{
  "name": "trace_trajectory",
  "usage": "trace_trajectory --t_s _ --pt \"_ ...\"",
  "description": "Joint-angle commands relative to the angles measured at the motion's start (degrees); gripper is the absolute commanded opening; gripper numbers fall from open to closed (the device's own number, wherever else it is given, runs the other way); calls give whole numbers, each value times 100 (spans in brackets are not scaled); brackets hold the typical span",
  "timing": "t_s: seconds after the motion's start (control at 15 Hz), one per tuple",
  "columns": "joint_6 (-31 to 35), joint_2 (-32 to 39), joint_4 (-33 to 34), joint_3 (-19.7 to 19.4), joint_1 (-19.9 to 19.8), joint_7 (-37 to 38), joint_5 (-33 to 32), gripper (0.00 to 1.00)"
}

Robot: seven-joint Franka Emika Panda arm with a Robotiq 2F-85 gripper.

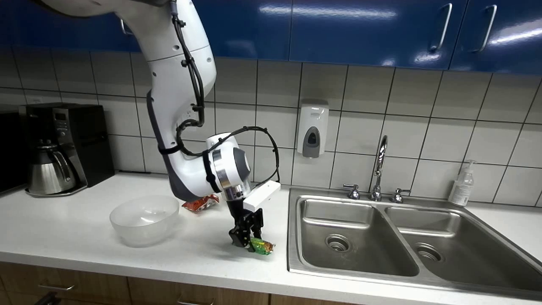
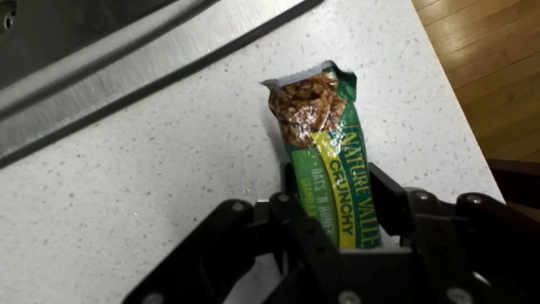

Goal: Put the candy bar in the bowl

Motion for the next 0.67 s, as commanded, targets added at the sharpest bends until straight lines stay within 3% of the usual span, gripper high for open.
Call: trace_trajectory --t_s 0.0,0.6 --pt "169 -609 -537 -82 -15 -6 24 17" --pt "49 -1615 -1238 -65 531 482 -50 17"
